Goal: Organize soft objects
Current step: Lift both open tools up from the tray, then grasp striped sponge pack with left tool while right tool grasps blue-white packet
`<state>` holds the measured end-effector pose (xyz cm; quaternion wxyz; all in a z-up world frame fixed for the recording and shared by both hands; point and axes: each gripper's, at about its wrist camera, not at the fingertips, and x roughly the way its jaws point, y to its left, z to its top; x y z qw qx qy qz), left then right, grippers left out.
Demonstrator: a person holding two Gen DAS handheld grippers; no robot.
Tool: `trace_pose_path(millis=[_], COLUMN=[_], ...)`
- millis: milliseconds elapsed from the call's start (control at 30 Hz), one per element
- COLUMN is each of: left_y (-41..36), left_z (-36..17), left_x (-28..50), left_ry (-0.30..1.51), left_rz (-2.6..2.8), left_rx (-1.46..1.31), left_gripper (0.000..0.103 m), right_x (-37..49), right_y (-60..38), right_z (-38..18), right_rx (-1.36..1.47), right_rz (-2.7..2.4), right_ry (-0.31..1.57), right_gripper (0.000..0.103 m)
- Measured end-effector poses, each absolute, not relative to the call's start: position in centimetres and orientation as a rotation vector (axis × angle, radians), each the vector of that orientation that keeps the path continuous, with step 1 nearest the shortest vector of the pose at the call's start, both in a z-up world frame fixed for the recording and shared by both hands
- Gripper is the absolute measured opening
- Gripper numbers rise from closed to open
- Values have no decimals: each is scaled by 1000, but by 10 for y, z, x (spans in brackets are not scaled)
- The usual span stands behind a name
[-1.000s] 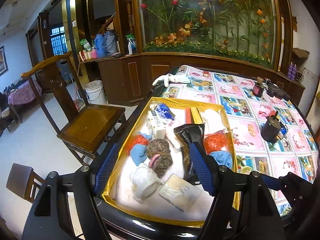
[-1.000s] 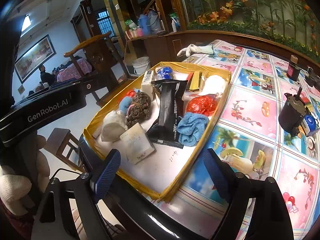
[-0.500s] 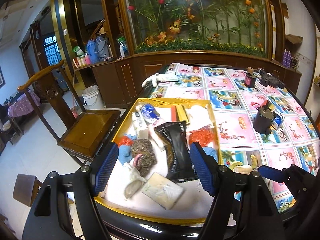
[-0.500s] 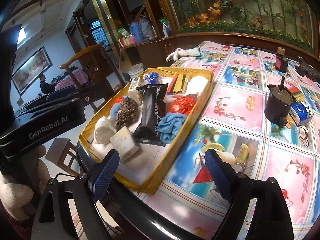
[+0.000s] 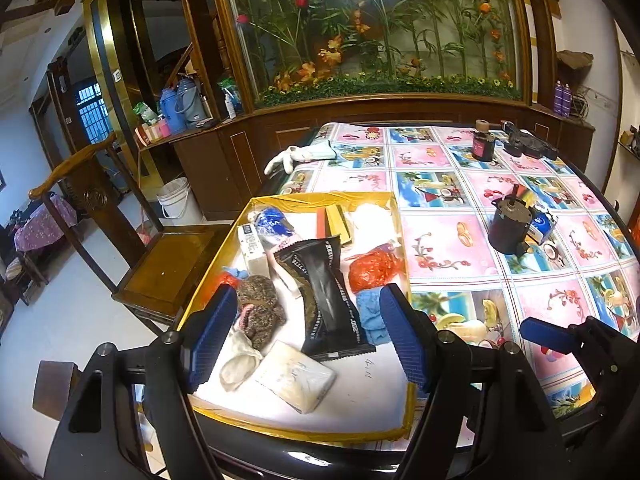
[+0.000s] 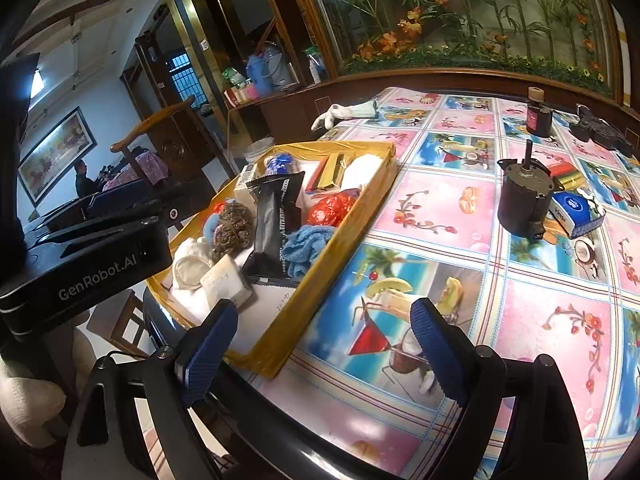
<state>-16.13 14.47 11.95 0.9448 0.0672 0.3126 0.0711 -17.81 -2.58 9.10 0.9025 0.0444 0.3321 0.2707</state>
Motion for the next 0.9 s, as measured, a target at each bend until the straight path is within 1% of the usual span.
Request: trace_pose_path(millis=[733,900], left_y=[131,126], left_z=[114,108], left_x=[-163,-153], left_ry=[661,724], left_rz=[85,-37], left_rx=[127,64], left_gripper=[74,73], right_x=[-183,-170], right_y=[-37,-83], right_z=[87,90], right_rx=[59,99], right_rz=[518,405], right_ry=[674,670], right_gripper=[90,90])
